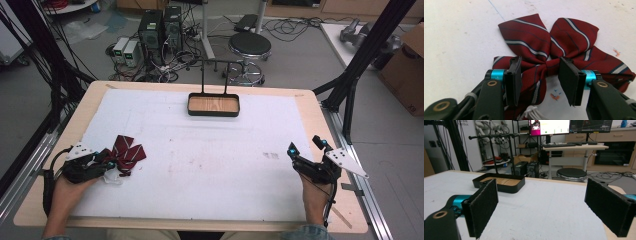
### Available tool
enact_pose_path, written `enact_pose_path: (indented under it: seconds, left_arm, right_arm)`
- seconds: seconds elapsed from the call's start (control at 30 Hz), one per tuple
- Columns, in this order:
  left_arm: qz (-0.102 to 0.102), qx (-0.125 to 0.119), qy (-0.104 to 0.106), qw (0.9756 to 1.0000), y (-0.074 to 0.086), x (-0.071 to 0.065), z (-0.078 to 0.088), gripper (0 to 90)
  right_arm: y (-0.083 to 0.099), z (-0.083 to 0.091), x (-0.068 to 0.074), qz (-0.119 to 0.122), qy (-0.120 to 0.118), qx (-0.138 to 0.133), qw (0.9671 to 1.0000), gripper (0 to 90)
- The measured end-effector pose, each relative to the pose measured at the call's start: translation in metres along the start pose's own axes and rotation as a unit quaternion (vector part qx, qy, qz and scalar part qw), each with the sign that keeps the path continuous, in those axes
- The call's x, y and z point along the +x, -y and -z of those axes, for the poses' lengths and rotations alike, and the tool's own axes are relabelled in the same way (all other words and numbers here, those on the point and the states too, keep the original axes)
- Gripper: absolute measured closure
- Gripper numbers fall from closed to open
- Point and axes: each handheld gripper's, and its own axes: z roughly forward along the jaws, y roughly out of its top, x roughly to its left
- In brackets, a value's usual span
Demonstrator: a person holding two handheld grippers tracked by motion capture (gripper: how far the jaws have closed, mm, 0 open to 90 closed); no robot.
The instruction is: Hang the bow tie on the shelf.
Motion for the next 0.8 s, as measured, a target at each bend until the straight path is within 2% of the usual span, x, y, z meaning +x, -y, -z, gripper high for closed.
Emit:
enact_pose_path:
  seconds: [0.13, 0.17, 0.2, 0.27, 0.3, 0.33, 0.37, 0.4, 0.43, 0.5, 0.53, 0.6, 0.63, 0.67, 0.7, 0.73, 0.77, 0.8]
  left_arm:
    - [-0.007, 0.006, 0.007, 0.9999, 0.0, -0.001, -0.001, 57.6]
    - [-0.019, 0.014, 0.003, 0.9997, -0.001, -0.003, -0.003, 67.4]
    - [-0.019, 0.014, 0.003, 0.9997, -0.001, -0.003, -0.003, 68.9]
    - [-0.032, 0.016, -0.003, 0.9993, -0.001, -0.006, -0.003, 77.7]
    - [-0.028, 0.015, -0.009, 0.9994, -0.001, -0.007, -0.002, 83.4]
    - [-0.028, 0.015, -0.009, 0.9994, -0.001, -0.007, -0.002, 84.3]
    - [-0.021, 0.014, 0.0, 0.9997, -0.002, -0.007, -0.002, 85.3]
    - [-0.014, 0.009, 0.01, 0.9998, -0.004, -0.007, -0.002, 85.3]
    - [-0.013, -0.005, 0.005, 0.9999, -0.01, -0.012, 0.0, 85.9]
    - [-0.011, -0.015, 0.005, 0.9998, -0.014, -0.014, 0.0, 86.2]
    - [-0.005, -0.044, 0.011, 0.999, -0.023, -0.02, 0.003, 86.3]
    - [-0.006, -0.069, 0.019, 0.9974, -0.032, -0.028, 0.004, 86.4]
    - [-0.006, -0.08, 0.021, 0.9966, -0.037, -0.031, 0.004, 86.4]
    - [-0.006, -0.08, 0.021, 0.9966, -0.037, -0.031, 0.004, 86.4]
    - [-0.004, -0.102, 0.025, 0.9945, -0.047, -0.038, 0.004, 86.4]
    - [-0.004, -0.102, 0.025, 0.9945, -0.047, -0.038, 0.004, 86.4]
    - [-0.007, -0.117, 0.021, 0.9929, -0.057, -0.043, 0.004, 86.4]
    - [-0.007, -0.117, 0.021, 0.9929, -0.057, -0.043, 0.004, 86.4]
  right_arm:
    - [0.0, 0.0, 0.0, -0.001, 0.0, 0.002, 1.0, 10.7]
    - [0.0, -0.001, 0.0, 0.001, 0.001, 0.002, 1.0, 10.8]
    - [0.0, -0.001, 0.001, 0.002, 0.001, 0.002, 1.0, 10.8]
    - [0.0, 0.0, 0.001, 0.003, 0.001, 0.001, 1.0, 10.8]
    - [0.0, 0.0, 0.001, 0.001, 0.002, 0.001, 1.0, 10.8]
    - [0.0, 0.0, 0.001, 0.001, 0.002, 0.001, 1.0, 10.8]
    - [0.0, 0.0, 0.0, 0.0, 0.004, 0.001, 1.0, 10.8]
    - [0.0, 0.0, 0.0, 0.0, 0.004, 0.001, 1.0, 10.8]
    - [0.0, 0.0, 0.0, -0.001, 0.006, 0.002, 1.0, 10.8]
    - [0.0, 0.001, -0.001, -0.005, 0.006, 0.002, 1.0, 10.8]
    - [0.0, 0.001, -0.001, -0.005, 0.006, 0.002, 1.0, 10.8]
    - [0.0, 0.001, -0.001, -0.004, 0.006, 0.0, 1.0, 10.8]
    - [0.0, 0.002, -0.002, -0.006, 0.006, 0.0, 1.0, 10.8]
    - [0.0, 0.002, -0.002, -0.006, 0.007, 0.0, 1.0, 10.8]
    - [0.001, 0.002, -0.003, -0.006, 0.008, 0.0, 1.0, 10.8]
    - [0.001, 0.002, -0.004, -0.007, 0.008, -0.001, 0.9999, 10.8]
    - [0.001, 0.002, -0.004, -0.008, 0.008, -0.001, 0.9999, 10.8]
    - [0.001, 0.002, -0.004, -0.008, 0.008, -0.001, 0.9999, 10.8]
